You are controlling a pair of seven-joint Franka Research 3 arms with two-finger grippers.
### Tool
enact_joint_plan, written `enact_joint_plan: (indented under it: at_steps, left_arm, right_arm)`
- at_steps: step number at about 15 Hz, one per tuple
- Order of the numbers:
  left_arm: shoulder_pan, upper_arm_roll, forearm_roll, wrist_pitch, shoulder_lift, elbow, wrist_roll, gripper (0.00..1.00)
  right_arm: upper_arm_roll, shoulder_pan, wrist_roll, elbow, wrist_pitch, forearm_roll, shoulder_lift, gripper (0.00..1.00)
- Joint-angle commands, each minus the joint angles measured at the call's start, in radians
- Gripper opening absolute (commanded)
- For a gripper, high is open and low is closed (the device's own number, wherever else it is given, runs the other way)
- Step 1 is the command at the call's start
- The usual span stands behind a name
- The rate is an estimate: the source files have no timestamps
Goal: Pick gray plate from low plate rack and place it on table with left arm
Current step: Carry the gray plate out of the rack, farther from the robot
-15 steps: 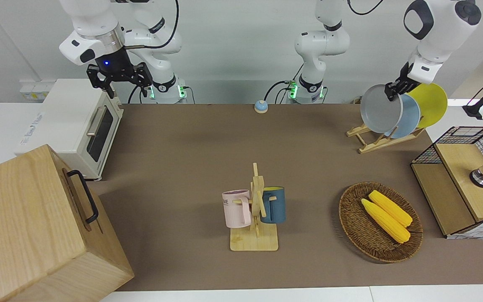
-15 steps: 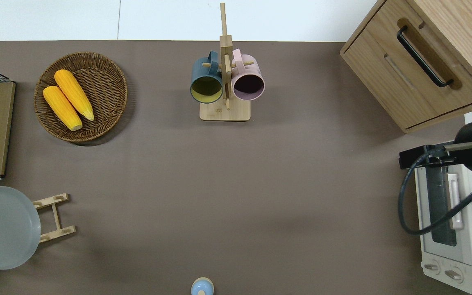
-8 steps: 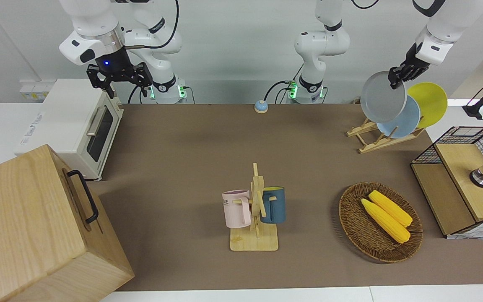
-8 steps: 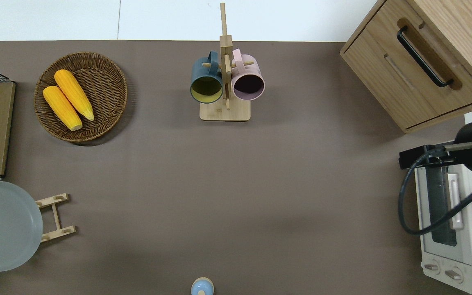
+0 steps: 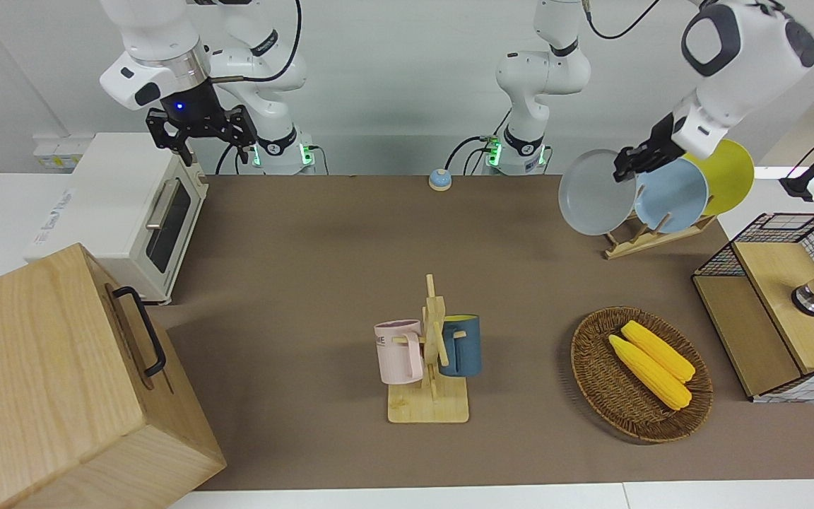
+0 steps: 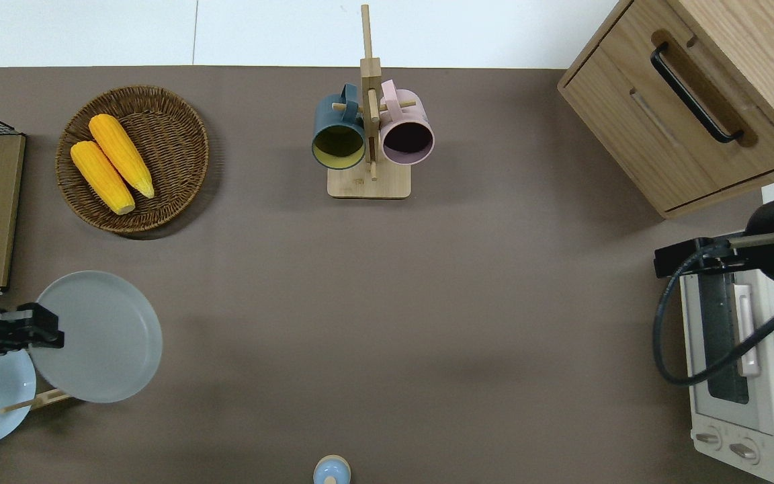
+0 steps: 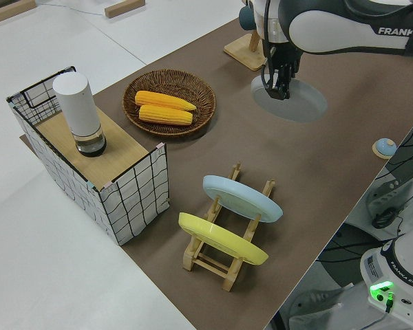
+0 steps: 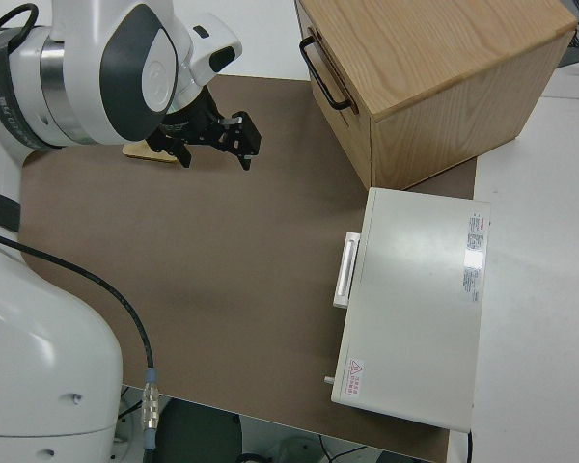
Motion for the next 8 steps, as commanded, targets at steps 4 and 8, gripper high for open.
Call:
enact_joint_plan:
  at_steps: [4,8]
  left_arm:
    - [-0.069,0.003,-0.121,0.138,0.089,-0.064,-0.011,0.11]
    - [-0.081,-0.011,-0.140,0.206,0.103,-0.136,0.000,0.11]
  right_arm:
    - [0.019,-0.025,0.009,0.005,-0.015,0.022,-0.005,0.990]
    - [0.019,-0.025,0.009,0.005,-0.015,0.020,-0.005,0.990]
